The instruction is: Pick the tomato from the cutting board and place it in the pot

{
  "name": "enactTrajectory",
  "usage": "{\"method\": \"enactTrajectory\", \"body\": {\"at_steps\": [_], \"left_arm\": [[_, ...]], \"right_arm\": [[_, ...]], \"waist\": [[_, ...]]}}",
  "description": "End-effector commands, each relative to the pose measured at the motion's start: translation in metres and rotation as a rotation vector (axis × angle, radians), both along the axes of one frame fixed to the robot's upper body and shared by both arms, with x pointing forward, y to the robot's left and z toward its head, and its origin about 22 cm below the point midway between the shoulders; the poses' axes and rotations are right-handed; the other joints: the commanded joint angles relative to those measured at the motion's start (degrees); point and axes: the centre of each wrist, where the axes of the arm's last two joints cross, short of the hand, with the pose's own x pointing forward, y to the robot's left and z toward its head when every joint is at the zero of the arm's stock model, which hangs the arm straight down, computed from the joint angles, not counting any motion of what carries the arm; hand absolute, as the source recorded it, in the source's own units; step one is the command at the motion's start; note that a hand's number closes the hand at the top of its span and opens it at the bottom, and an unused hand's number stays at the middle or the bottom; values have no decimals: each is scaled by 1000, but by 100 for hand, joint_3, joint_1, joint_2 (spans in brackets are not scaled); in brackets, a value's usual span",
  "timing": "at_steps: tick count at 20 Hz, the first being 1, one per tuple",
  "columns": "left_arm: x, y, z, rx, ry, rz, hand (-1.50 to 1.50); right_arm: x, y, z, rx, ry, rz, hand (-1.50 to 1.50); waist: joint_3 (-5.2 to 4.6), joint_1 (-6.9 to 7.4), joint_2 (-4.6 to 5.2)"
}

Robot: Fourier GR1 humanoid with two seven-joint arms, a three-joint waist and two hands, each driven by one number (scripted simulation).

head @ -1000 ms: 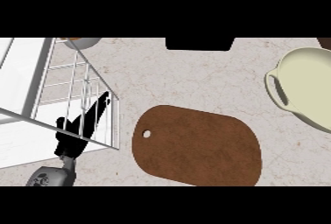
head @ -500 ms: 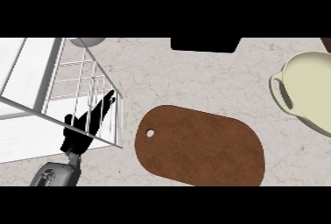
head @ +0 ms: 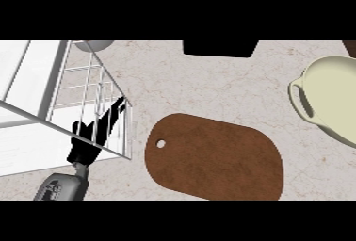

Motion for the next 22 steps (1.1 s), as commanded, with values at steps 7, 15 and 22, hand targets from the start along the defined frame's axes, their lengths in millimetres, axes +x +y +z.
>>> {"method": "enactTrajectory", "body": {"at_steps": [7,15,22], "left_arm": [[-8,-5,-17,4,63,1,0],[-12,10,-10,-8,78,16,0],[-14,8,-19,-12,84,31,0]], "right_arm": [[31,35,-45,-394,95,57,150],[51,68,-83,-455,310,4,-150],[69,93,-80,258,241,130,-150]], "waist": [[-48,-53,12],[-46,-154,-30],[-45,-305,-45]]}}
